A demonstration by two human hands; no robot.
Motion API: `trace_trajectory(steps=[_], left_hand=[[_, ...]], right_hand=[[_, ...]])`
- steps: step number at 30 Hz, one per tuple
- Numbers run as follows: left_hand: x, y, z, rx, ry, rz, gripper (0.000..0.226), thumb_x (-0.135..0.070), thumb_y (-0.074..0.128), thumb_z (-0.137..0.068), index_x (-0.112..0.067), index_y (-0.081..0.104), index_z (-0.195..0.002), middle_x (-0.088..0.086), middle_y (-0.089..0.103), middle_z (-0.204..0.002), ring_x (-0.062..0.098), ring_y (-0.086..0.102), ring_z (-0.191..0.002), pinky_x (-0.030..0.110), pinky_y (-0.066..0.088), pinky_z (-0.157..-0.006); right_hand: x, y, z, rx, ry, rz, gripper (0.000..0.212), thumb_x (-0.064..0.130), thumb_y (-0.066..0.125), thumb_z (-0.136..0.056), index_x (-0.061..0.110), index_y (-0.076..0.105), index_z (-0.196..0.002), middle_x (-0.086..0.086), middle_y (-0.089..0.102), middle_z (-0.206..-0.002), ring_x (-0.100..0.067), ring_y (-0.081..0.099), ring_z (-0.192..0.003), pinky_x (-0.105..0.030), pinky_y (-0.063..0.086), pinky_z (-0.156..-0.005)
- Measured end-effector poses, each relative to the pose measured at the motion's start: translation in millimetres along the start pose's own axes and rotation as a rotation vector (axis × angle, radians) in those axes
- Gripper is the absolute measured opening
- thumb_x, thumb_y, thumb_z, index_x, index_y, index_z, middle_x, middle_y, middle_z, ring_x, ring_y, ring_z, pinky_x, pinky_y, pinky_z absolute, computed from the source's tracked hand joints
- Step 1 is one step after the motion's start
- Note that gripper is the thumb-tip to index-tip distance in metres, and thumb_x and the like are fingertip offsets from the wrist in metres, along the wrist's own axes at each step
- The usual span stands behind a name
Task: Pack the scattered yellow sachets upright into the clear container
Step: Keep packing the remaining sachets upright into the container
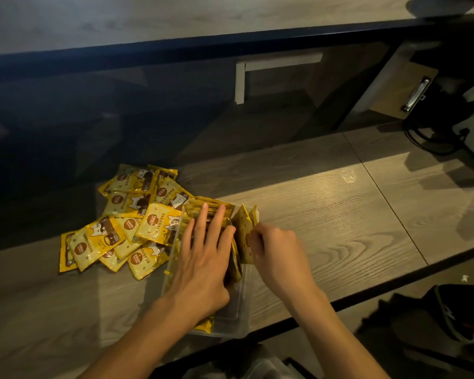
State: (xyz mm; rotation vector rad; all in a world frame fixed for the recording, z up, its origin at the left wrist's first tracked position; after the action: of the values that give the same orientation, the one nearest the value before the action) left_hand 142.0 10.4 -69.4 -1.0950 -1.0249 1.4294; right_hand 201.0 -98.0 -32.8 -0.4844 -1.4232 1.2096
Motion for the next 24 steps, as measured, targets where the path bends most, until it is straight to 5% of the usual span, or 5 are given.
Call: trace_trajectory(steps=[7,11,15,21,24], left_hand=[[-0.9,2.7,-0.3,0.024,0.019,-0.003,0.117,-0.04,0.078,-0.065,-0.023,0.0,-0.151,0.004,-0.044,-0.153,0.031,-0.047,-0.138,0.048,-0.027,-0.113],[-0.5,1.3,0.2,0.009,0.036,0.002,0.115,-0.062,0.07,-0.069,-0.024,0.003,-0.154,0.006,-0.042,-0.155,0.031,-0.046,-0.138,0.049,-0.025,-0.115],[-0.7,-0.8,1.2,-0.017,0.055,0.034,0.121,-0.066,0.066,-0.068,-0.026,-0.008,-0.156,0.005,-0.04,-0.157,0.03,-0.044,-0.14,0.049,-0.024,-0.115],[-11.8,-15.6,9.7,-0.102,0.121,0.052,0.107,-0.063,0.067,-0.066,-0.016,0.028,-0.153,0.012,0.018,-0.163,0.033,0.002,-0.153,0.045,-0.004,-0.119],[-14.2,-24.6,15.9,-0.214,0.147,0.103,0.083,-0.044,0.071,-0.069,-0.012,0.048,-0.142,0.008,0.05,-0.143,0.029,0.036,-0.14,0.043,0.019,-0.112]], right_hand=[[4.1,-5.2,-25.0,-0.051,0.025,-0.154,0.013,0.018,0.052,-0.095,0.011,0.06,-0.088,-0.008,0.066,-0.077,-0.028,0.066,-0.069,-0.043,0.055,-0.061],[-6.3,5.7,-36.2,-0.001,0.133,-0.282,0.011,0.015,0.057,-0.092,0.018,0.047,-0.088,-0.007,0.065,-0.076,-0.014,0.066,-0.048,-0.035,0.057,-0.047],[-9.4,3.9,-46.0,-0.05,0.086,-0.149,0.026,0.024,0.063,-0.089,0.022,0.045,-0.107,-0.003,0.065,-0.083,-0.024,0.066,-0.072,-0.044,0.057,-0.063],[-13.8,0.0,-49.0,-0.047,-0.032,-0.126,0.027,0.034,0.057,-0.094,0.022,0.051,-0.117,0.006,0.059,-0.066,-0.016,0.059,-0.066,-0.035,0.047,-0.06],[-15.3,-18.8,-22.7,-0.249,-0.095,-0.245,0.022,0.04,0.053,-0.096,0.022,0.053,-0.109,0.007,0.054,-0.055,-0.007,0.052,-0.051,-0.032,0.044,-0.051]])
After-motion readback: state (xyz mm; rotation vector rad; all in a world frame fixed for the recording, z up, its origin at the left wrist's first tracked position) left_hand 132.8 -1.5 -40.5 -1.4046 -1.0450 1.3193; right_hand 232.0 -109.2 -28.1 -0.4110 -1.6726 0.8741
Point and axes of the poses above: each hand's wrist, its own z-axis away from the middle knuckle, its own y-axis out of the palm, x = y × z, the point moved 8 cm from there along -z, towards the middle knuckle
